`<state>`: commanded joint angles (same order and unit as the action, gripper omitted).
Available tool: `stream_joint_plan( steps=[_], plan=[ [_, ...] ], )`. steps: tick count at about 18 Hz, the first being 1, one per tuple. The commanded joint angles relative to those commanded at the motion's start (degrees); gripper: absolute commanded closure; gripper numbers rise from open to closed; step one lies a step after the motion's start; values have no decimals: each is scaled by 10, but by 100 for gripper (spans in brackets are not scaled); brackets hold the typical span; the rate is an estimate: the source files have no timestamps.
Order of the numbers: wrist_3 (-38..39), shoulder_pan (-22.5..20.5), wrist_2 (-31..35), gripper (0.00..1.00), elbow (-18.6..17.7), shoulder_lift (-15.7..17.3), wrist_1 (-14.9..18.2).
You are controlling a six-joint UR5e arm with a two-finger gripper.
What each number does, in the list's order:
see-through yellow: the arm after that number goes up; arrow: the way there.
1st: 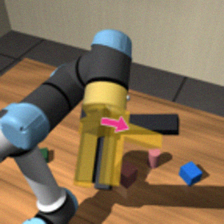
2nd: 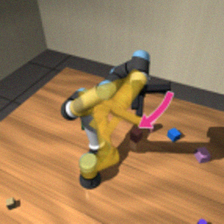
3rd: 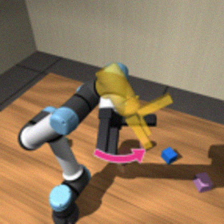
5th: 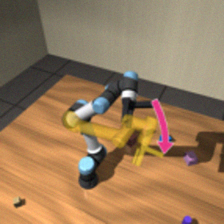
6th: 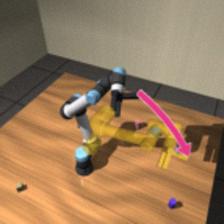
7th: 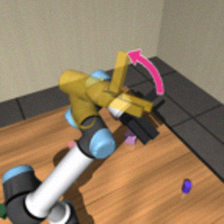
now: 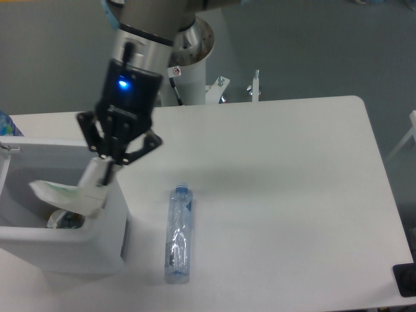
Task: Place the trash in the trash can
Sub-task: 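Lift the wrapper and carry it over the white trash bin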
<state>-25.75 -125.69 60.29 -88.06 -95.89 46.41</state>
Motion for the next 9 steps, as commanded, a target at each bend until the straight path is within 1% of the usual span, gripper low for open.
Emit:
stream_joint_plan(
  steps=[1,2,3,4,5,7,9],
  plan=[
    [-2,7,-1,80,-5,0,0],
    [-5,12,0,73,-14,1,-1],
    [-9,16,1,60,-22,3,-2],
    [-12,17,2,32,-24,4,-2],
    [-11,17,3,0,-23,4,-2],
    [-6,16,3,0,-29,8,-1],
    [-6,12,4,0,-26,7,-1]
  ],
)
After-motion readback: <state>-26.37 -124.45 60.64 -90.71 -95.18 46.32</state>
